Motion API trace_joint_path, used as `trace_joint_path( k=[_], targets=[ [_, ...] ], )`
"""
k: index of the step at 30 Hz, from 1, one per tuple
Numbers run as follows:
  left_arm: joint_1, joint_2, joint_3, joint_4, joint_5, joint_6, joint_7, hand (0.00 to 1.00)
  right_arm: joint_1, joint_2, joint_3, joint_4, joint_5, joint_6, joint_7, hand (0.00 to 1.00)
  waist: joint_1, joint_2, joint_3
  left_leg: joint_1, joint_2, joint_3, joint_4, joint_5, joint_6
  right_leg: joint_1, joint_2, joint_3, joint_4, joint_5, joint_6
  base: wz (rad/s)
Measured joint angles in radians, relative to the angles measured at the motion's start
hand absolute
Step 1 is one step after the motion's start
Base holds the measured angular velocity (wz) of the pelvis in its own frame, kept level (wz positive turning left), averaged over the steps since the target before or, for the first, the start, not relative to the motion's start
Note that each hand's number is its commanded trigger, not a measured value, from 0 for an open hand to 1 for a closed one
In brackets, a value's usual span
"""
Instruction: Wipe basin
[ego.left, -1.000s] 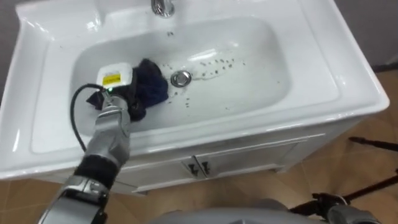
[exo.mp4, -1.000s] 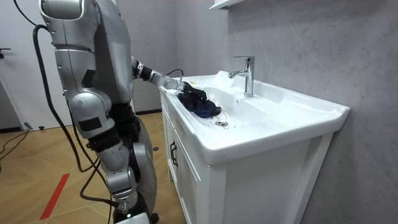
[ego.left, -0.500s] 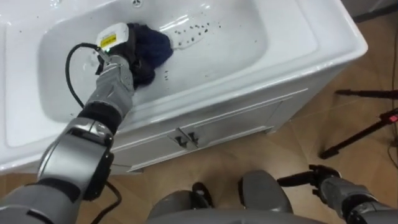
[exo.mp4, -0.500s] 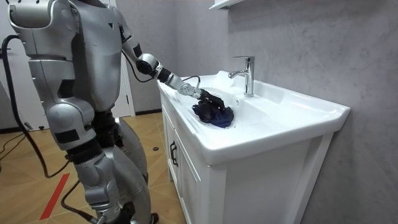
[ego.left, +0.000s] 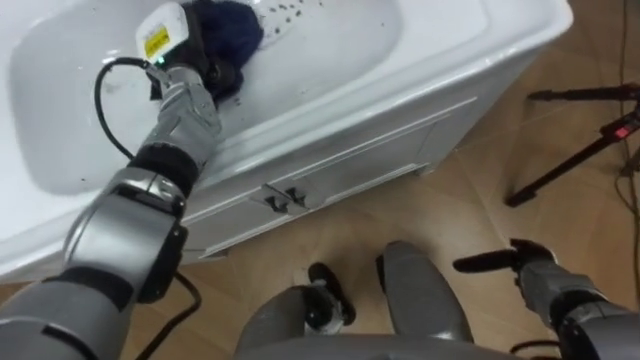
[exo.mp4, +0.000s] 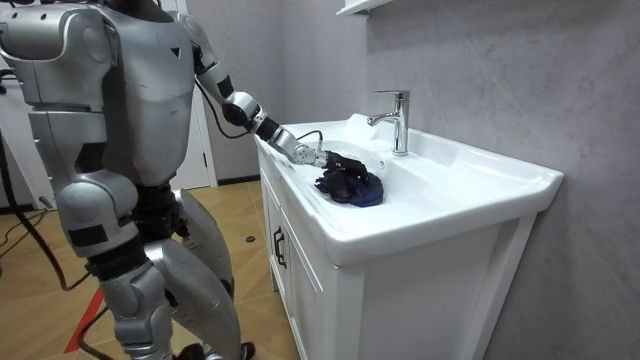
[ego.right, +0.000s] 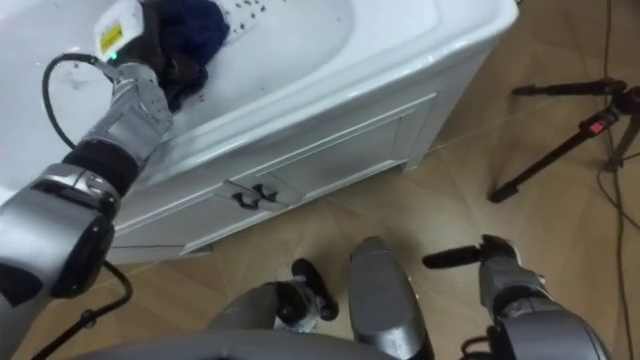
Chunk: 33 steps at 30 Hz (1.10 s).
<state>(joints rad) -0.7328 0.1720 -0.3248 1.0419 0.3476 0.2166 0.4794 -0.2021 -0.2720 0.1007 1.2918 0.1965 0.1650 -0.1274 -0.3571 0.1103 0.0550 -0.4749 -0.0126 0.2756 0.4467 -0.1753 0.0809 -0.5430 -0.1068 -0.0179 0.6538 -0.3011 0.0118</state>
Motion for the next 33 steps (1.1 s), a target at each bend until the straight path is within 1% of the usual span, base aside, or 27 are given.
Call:
trace_joint_path(
  k=[1,3,4,6,7,8,9,11,13,15,23,27,30,33],
  targets=[
    [-0.012,0.0,-0.018,0.0,-0.032,0.0,0.009,1.0,0.012,-0.004,0.013,0.002,0.003,0.005,-0.001,0.0,-0.002,0.0,0.0001,-0.006,0.001,0.002,0.001,0.0,0.0,-0.007,0.001,0.003,0.002,0.002,-0.002,-0.04],
    [-0.026,0.0,-0.041,0.0,-0.043,0.0,0.037,1.0,0.02,-0.008,0.032,0.002,0.003,0.016,0.0,0.0,-0.002,0.001,-0.0007,-0.019,0.002,0.011,0.003,0.001,0.001,-0.027,0.002,0.01,0.007,0.005,-0.002,-0.1],
    [-0.04,-0.003,-0.046,0.0,-0.047,-0.001,0.041,1.0,0.023,-0.007,0.04,0.001,0.004,0.018,0.0,0.0,-0.002,0.001,-0.0005,-0.028,0.003,0.015,0.003,0.003,0.002,-0.037,0.002,0.012,0.009,0.009,-0.003,-0.09],
    [-0.064,-0.009,-0.08,0.0,-0.058,-0.006,0.043,1.0,0.027,-0.008,0.056,-0.007,0.01,0.02,0.0,0.0,-0.002,0.002,-0.0005,-0.041,0.005,0.018,0.007,0.004,0.004,-0.05,0.002,0.012,0.009,0.013,-0.002,-0.05],
    [-0.079,-0.014,-0.103,0.0,-0.063,-0.009,0.052,1.0,0.026,-0.009,0.065,-0.01,0.02,0.019,0.0,0.0,-0.002,0.004,-0.0007,-0.05,0.006,0.02,0.01,0.004,0.005,-0.06,0.002,0.013,0.008,0.016,-0.001,-0.03],
    [-0.094,-0.024,-0.114,-0.003,-0.065,-0.01,0.061,1.0,0.027,-0.01,0.075,-0.012,0.03,0.019,0.0,0.0,-0.002,0.007,-0.0008,-0.063,0.007,0.02,0.013,0.005,0.007,-0.071,0.002,0.013,0.008,0.019,0.002,0.0],
    [-0.099,-0.028,-0.117,-0.008,-0.073,-0.01,0.064,1.0,0.027,-0.01,0.075,-0.014,0.031,0.019,-0.001,0.0,-0.002,0.009,-0.0004,-0.068,0.007,0.02,0.013,0.006,0.008,-0.075,0.002,0.014,0.008,0.02,0.004,0.0],
    [-0.101,-0.042,-0.128,-0.038,-0.081,-0.01,0.081,1.0,0.032,-0.013,0.082,-0.016,0.039,0.01,0.001,0.0,-0.002,0.016,-0.0006,-0.08,0.004,0.02,0.015,0.008,0.012,-0.089,0.002,0.019,0.013,0.021,0.006,0.04],
    [-0.101,-0.049,-0.13,-0.044,-0.081,-0.013,0.093,1.0,0.037,-0.013,0.098,-0.015,0.043,0.008,0.007,0.0,-0.002,0.016,-0.0007,-0.085,0.002,0.02,0.02,0.008,0.013,-0.094,0.0,0.02,0.021,0.019,0.006,0.05],
    [-0.101,-0.049,-0.134,-0.047,-0.081,-0.017,0.108,1.0,0.038,-0.015,0.114,-0.013,0.043,0.009,0.014,0.0,-0.002,0.018,-0.0008,-0.092,0.001,0.02,0.022,0.008,0.013,-0.103,-0.001,0.022,0.027,0.018,0.006,0.0],
    [-0.103,-0.049,-0.148,-0.049,-0.082,-0.018,0.111,1.0,0.078,-0.023,0.116,-0.012,0.074,0.012,0.019,0.0,-0.008,0.015,0.0002,-0.093,0.0,0.022,0.037,0.003,0.016,-0.105,-0.006,0.022,0.049,0.005,0.003,0.0],
    [-0.103,-0.049,-0.149,-0.048,-0.082,-0.02,0.115,1.0,0.083,-0.025,0.116,-0.011,0.073,0.011,0.018,0.0,-0.017,0.012,0.0012,-0.093,0.0,0.023,0.055,-0.008,0.016,-0.107,-0.011,0.021,0.066,-0.004,0.003,0.0],
    [-0.106,-0.049,-0.15,-0.048,-0.082,-0.023,0.118,1.0,0.083,-0.025,0.119,-0.01,0.073,0.011,0.019,0.0,-0.022,0.007,0.0045,-0.094,0.001,0.023,0.068,-0.016,0.016,-0.106,-0.012,0.022,0.076,-0.008,0.004,-0.01],
    [-0.106,-0.039,-0.15,-0.043,-0.082,-0.04,0.118,1.0,0.082,-0.026,0.123,-0.014,0.069,0.011,0.019,0.0,-0.021,0.002,0.0077,-0.099,0.011,0.028,0.087,-0.028,0.017,-0.106,-0.003,0.027,0.077,-0.009,0.004,-0.1]
  ],
)
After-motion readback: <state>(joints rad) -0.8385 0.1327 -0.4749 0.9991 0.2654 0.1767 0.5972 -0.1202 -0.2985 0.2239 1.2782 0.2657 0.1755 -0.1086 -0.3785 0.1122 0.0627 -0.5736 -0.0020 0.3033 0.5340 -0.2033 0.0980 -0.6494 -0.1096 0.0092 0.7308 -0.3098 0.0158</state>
